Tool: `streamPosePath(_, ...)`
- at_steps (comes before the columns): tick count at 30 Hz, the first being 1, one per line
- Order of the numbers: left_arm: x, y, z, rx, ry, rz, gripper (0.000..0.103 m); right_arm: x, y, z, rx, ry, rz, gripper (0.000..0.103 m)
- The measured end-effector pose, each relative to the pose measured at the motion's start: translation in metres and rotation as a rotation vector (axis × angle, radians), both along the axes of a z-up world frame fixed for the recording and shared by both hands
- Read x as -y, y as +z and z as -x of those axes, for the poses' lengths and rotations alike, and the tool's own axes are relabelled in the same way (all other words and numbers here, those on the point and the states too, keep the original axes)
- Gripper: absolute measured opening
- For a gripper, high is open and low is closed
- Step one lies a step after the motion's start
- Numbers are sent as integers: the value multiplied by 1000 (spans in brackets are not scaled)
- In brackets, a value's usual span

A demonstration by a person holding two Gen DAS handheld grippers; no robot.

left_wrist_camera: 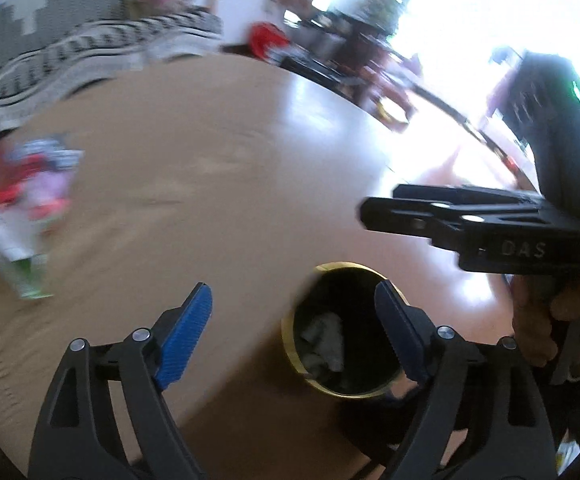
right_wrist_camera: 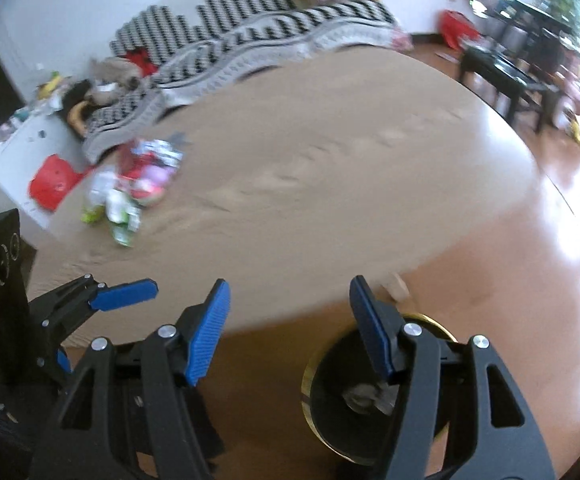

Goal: Collect trash
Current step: 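Grasp the yellow-green snack bag with the left tool while the right tool grasps the white carton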

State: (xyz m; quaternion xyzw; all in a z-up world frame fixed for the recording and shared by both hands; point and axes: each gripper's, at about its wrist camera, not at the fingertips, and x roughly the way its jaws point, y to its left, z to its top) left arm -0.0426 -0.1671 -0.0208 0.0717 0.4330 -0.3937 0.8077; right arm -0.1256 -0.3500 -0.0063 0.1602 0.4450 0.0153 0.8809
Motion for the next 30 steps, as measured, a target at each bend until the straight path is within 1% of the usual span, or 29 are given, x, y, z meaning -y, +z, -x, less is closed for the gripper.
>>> streamPosePath(2,-34,5,-15,20,90,2,82,-28,9,-22,25,51,23,61)
streamPosePath(5,-93,10,-37,50,229,-8,82,-65,17,-47,58,128,25,61)
streamPosePath(9,-161,10,-61,83,409,-52,83,-118,23,-81,95,241,31,61)
streamPosePath(11,-192,7,-74,77,483,-80,83,-148,23,-97,114,298,41,61)
streamPosePath(14,-223,6,-95,82,555,-115,83,-191,20,-119,140,380,78,61)
streamPosePath(15,-231,6,-106,93,570,-137,83,-205,16,-128,140,407,84,61)
streamPosePath(19,-243,-7,-133,107,569,-210,83,-239,3,-151,141,463,105,61)
streamPosePath(21,-245,-13,-150,110,565,-218,83,-248,-1,-159,143,486,111,61)
streamPosePath(23,-250,-17,-160,123,560,-210,83,-256,-8,-168,130,506,130,61)
streamPosePath(25,-249,-23,-174,117,541,-208,83,-262,-19,-178,113,513,161,60)
streamPosePath(27,-246,-29,-177,119,525,-211,83,-266,-29,-187,94,512,182,58)
streamPosePath(30,-240,-37,-190,128,507,-242,83,-268,-43,-197,69,514,215,53)
